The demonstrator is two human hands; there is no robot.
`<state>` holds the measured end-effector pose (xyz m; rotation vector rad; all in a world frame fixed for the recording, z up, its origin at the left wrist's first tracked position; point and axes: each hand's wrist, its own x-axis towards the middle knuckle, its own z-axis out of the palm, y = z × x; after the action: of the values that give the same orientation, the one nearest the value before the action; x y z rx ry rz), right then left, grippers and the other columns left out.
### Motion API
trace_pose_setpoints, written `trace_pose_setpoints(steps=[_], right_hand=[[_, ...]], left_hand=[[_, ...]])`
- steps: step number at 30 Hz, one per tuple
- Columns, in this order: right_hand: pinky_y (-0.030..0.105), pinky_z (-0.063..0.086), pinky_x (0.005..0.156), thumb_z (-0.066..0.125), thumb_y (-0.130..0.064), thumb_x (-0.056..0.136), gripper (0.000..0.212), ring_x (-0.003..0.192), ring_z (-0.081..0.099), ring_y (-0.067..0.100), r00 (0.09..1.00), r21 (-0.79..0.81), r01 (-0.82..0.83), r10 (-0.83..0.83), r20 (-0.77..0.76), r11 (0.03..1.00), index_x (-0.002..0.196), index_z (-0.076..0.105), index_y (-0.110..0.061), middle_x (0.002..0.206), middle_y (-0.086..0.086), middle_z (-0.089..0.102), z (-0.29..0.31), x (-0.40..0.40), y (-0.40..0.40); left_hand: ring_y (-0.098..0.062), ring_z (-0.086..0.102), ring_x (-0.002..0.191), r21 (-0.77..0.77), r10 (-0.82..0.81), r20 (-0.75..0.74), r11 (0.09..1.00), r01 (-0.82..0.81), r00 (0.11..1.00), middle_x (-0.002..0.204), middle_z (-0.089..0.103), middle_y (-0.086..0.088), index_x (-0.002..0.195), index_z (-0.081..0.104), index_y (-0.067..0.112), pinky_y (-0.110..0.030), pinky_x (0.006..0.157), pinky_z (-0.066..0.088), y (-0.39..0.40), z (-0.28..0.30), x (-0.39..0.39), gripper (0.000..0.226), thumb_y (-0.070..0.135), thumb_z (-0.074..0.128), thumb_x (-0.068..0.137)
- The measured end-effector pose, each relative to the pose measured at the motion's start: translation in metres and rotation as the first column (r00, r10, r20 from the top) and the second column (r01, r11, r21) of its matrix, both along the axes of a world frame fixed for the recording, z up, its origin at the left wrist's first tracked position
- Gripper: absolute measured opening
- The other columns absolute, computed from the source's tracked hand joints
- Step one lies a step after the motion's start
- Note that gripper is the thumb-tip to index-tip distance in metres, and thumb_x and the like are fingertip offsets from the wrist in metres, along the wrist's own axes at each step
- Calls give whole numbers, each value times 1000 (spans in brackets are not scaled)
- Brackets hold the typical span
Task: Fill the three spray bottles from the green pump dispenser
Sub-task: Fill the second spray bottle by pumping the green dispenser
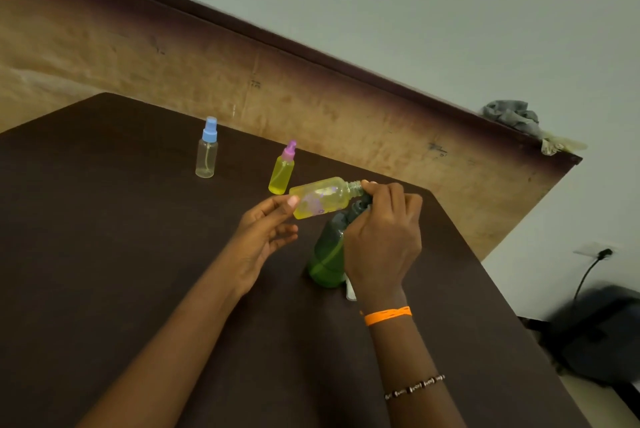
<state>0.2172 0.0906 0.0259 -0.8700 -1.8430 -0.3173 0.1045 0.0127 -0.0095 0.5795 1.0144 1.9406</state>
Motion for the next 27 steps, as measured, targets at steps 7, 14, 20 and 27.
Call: trace_pose_setpoints(steps=[7,14,20,27], right_hand=[[36,45,61,34,-9,75,40,83,41,16,991,-25,-109,107,-82,994,91,71,-12,84,-1,65,8,-1,5],[38,41,73,39,-3,76,38,80,48,20,994,-19,-31,29,-106,999,99,68,-13,91,1,64,-8,-5,1],[46,40,85,39,-11,76,36,84,55,26,999,12,-24,23,29,1000,88,73,-15,81,-1,70,22,9,-4],[36,41,79,39,-5,77,42,90,53,20,997,-4,-54,53,-60,999,109,67,-11,109,0,67,-16,2,-2]], left_hand=[[-4,58,63,11,-13,-2,1000,13,1000,87,65,6,96,64,20,-22,73,52,-1,1,0,33,35,63,66],[-5,58,63,4,-20,8,1000,20,1000,87,65,5,97,63,19,-20,70,53,0,-1,-2,34,35,64,67],[-4,58,63,-10,-31,-11,999,31,999,86,65,6,96,63,21,-24,75,51,-4,2,-1,33,34,63,67],[-3,58,61,-4,-24,-16,1000,24,1000,83,65,8,95,63,21,-22,73,52,0,-2,-2,34,36,64,65]])
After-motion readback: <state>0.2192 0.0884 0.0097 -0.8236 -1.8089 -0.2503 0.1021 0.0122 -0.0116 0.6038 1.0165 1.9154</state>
